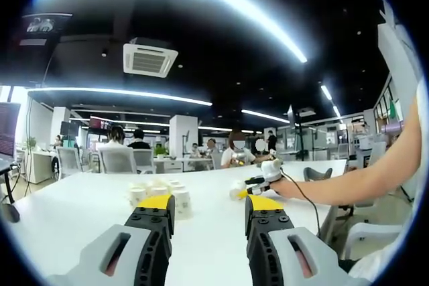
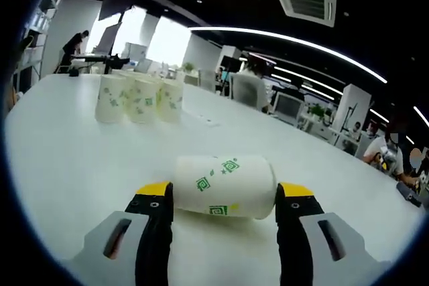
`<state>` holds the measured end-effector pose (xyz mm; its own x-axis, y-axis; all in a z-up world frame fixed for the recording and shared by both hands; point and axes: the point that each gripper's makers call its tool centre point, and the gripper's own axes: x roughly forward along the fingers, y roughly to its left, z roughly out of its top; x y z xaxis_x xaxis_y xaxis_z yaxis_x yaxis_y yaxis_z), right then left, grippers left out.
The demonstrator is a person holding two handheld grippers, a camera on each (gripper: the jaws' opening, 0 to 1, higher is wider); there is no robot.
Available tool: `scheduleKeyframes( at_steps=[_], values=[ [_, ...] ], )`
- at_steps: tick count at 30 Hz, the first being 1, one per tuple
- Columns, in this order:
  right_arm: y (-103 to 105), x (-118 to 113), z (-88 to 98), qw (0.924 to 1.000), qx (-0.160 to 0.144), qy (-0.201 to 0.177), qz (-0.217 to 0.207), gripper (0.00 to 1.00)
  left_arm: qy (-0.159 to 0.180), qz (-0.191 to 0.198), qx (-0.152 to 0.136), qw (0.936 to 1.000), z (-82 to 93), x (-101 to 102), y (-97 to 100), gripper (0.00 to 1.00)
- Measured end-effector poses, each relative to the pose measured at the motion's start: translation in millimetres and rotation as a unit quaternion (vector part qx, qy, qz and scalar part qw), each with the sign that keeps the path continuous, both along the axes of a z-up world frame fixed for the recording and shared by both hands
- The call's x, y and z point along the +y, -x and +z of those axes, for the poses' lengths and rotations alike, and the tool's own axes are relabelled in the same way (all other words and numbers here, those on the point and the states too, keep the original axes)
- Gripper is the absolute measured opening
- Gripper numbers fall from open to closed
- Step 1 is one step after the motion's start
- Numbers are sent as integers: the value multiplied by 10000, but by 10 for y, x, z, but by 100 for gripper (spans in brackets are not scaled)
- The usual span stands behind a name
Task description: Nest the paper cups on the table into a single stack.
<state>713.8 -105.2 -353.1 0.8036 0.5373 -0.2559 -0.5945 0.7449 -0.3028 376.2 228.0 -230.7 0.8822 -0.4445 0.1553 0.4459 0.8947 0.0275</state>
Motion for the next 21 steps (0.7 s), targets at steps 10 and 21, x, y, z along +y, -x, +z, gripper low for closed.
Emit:
scheduleKeyframes(
  at_steps=[10, 21],
  values=[
    [181, 104, 87, 9997, -182, -92, 135, 64, 29, 15, -8, 10000, 5, 24, 7, 45],
    [585, 296, 238, 9984, -244, -402, 308, 63, 49, -28, -3, 10000, 0, 7, 13, 45]
  ],
)
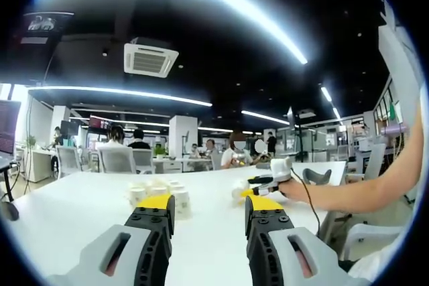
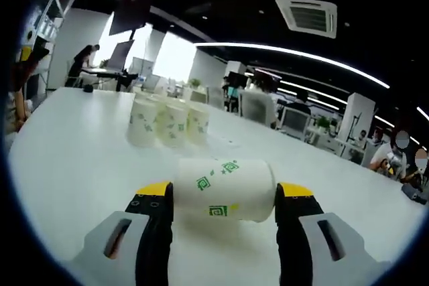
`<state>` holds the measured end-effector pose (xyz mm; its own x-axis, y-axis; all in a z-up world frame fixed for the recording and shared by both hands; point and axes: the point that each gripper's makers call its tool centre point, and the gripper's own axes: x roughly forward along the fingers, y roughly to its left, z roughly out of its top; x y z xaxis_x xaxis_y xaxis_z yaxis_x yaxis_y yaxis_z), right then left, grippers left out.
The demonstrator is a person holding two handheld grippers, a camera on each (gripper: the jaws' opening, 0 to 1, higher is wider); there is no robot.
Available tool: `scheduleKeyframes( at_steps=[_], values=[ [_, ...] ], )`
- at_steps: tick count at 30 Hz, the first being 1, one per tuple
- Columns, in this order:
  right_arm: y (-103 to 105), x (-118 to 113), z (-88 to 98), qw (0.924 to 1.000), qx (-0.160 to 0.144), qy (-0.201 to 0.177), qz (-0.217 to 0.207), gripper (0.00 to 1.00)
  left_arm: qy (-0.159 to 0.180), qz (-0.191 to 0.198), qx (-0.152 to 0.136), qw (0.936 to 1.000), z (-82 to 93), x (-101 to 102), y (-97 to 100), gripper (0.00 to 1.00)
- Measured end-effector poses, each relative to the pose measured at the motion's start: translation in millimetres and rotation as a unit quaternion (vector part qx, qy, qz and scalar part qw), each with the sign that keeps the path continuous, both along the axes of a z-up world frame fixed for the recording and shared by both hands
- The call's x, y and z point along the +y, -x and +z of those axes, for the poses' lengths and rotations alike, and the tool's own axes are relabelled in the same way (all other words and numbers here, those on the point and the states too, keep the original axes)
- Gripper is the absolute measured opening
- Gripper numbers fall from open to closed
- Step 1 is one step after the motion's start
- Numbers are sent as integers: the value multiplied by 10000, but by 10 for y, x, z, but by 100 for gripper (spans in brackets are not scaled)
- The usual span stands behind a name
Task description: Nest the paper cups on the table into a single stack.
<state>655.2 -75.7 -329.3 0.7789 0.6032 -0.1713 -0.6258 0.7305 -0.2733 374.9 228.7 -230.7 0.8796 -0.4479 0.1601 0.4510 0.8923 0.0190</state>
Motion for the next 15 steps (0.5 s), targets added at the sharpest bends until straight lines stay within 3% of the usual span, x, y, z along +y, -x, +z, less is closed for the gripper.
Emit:
scheduleKeyframes(
  at_steps=[15],
  values=[
    [760, 355, 376, 9975, -339, -421, 460, 63, -35, -123, 24, 9999, -19, -104, 20, 44]
  ],
)
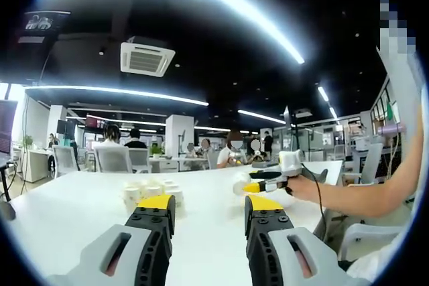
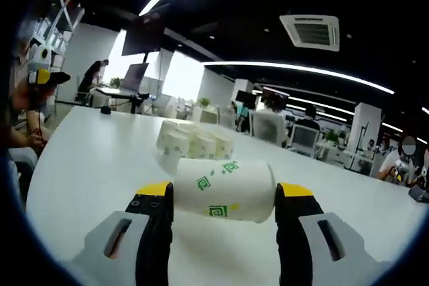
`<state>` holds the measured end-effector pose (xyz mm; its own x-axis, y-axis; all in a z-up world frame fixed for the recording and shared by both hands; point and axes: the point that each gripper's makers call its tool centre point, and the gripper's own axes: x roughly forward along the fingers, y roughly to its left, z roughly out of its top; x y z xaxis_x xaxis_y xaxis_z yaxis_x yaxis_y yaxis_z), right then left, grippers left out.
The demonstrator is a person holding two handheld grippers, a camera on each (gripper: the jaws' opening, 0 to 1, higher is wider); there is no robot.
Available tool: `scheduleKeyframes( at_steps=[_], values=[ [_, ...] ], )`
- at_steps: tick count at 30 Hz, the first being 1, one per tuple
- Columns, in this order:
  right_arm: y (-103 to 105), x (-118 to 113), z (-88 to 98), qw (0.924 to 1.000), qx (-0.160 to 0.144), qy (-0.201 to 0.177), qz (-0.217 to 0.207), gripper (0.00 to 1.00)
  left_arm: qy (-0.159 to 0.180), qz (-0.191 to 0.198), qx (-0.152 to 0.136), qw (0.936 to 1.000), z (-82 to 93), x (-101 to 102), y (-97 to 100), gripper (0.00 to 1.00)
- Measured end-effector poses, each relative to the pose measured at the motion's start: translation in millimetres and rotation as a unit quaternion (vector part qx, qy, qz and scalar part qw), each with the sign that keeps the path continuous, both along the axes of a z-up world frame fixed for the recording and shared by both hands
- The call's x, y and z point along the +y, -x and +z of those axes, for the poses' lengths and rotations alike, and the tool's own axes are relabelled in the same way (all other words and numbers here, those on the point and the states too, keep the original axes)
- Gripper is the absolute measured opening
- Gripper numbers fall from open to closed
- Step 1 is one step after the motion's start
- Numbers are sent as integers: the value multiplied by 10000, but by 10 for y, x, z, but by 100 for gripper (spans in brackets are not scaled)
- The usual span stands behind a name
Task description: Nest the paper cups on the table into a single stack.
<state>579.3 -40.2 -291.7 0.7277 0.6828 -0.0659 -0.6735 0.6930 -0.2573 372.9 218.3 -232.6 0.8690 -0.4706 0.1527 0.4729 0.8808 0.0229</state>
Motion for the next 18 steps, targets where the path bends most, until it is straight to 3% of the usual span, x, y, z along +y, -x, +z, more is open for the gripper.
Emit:
scheduleKeyframes(
  at_steps=[6, 18],
  values=[
    [339, 208, 69, 9996, -115, -149, 225, 63, -5, -43, -4, 10000, 6, -39, 19, 44],
    [764, 373, 95, 9981, 11, -512, 339, 63, -5, -98, 1, 10000, 8, -79, 44, 44]
  ],
)
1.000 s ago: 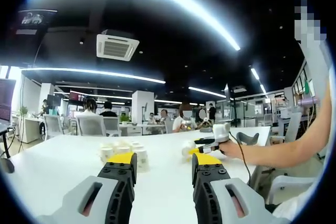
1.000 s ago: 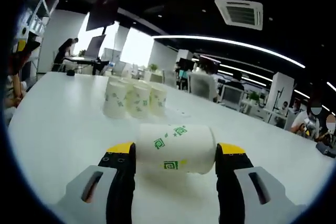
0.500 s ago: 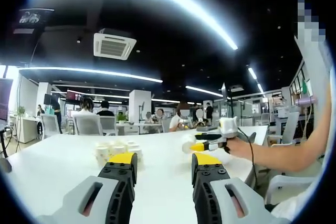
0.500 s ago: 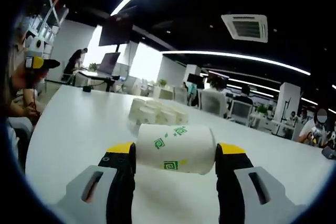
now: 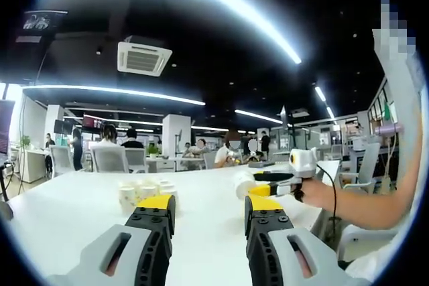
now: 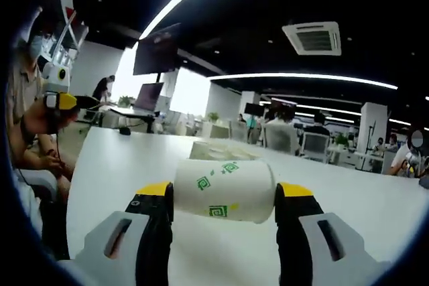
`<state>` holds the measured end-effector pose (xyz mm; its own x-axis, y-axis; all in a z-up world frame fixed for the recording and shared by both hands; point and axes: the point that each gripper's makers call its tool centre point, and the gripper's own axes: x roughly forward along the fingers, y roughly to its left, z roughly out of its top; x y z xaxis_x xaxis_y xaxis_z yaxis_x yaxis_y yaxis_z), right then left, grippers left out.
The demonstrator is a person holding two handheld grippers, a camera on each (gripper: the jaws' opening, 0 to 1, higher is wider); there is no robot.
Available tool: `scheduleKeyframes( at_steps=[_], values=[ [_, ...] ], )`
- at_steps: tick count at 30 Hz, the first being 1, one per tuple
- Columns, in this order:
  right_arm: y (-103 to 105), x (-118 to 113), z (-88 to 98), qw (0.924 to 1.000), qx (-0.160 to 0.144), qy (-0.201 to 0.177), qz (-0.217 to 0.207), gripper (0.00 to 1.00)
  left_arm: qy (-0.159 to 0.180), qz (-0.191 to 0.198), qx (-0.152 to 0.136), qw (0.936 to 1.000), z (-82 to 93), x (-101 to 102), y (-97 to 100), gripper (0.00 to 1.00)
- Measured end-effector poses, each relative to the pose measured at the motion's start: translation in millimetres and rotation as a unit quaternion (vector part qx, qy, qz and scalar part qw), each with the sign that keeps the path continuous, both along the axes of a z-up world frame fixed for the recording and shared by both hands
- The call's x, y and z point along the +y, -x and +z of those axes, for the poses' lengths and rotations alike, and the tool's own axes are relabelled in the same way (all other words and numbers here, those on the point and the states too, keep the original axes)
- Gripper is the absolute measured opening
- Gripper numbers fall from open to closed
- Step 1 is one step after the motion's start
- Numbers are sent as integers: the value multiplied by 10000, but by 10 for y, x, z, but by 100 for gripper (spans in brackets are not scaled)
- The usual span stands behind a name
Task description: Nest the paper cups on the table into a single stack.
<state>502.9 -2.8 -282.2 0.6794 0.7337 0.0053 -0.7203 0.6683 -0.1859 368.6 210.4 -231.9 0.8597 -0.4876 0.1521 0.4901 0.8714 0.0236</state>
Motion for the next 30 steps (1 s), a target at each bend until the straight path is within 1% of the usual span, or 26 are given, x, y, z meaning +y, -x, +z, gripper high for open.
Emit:
scheduleKeyframes(
  at_steps=[5, 8, 14, 17, 19, 21, 26, 30],
  values=[
    [149, 53, 14, 9999, 37, -129, 56, 63, 41, -38, 9, 10000, -3, -10, 2, 45],
    [247, 94, 51, 9998, 5, -192, 86, 63, 207, -95, -14, 9997, 48, -3, 21, 47],
    [430, 213, 57, 9998, -57, -128, 164, 63, 198, -87, 19, 9998, 11, -40, 19, 47],
    [524, 240, 105, 9994, -77, -253, 211, 63, 188, -116, 43, 9997, -12, -96, 16, 47],
    [579, 251, 131, 9994, -109, -247, 196, 63, 166, -166, 52, 9997, -19, -145, 18, 47],
    [647, 253, 197, 9992, -169, -317, 196, 63, 138, -216, 63, 9997, -34, -194, 18, 46],
    [801, 311, 282, 9986, -255, -375, 280, 63, 135, -246, 86, 9996, -55, -233, 14, 47],
    [968, 358, 369, 9974, -354, -522, 358, 63, 139, -265, 84, 9995, -44, -247, 26, 47]
  ],
)
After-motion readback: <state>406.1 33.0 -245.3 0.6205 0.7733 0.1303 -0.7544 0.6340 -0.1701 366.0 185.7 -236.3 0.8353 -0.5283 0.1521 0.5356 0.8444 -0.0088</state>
